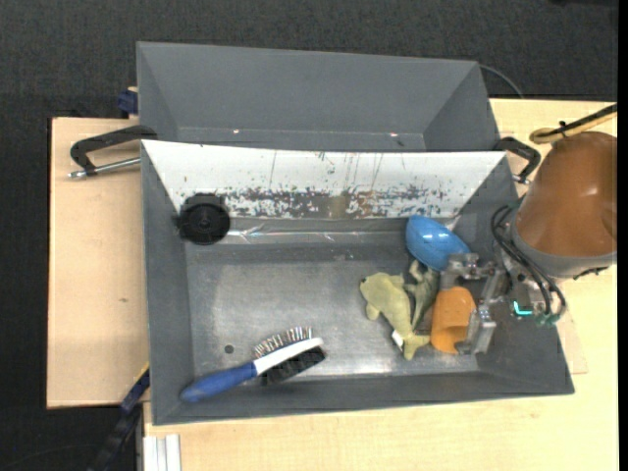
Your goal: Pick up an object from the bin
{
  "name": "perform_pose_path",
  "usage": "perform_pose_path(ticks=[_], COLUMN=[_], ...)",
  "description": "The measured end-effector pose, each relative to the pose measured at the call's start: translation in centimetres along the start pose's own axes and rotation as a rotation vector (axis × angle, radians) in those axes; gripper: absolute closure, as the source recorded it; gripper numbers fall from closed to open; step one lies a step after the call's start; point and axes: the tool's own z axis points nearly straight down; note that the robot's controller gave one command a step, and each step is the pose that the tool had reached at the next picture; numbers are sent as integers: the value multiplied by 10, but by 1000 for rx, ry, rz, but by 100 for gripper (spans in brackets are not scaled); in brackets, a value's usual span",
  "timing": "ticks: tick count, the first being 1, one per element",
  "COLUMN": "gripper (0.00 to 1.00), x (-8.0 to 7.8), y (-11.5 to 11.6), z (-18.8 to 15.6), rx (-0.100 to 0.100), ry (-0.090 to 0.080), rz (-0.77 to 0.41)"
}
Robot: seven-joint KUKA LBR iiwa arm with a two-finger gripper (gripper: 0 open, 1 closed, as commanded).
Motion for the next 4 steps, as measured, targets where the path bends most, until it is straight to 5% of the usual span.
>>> perform_pose_path(ticks=[1,2,3,4], gripper=[0,0,0,100], x=[-29,-10,-62,-62], y=[-3,14,79,78], z=[22,61,62,62], rx=[1,7,5,6], ry=[-6,-29,-20,-17], rz=[-11,-145,-471,-470])
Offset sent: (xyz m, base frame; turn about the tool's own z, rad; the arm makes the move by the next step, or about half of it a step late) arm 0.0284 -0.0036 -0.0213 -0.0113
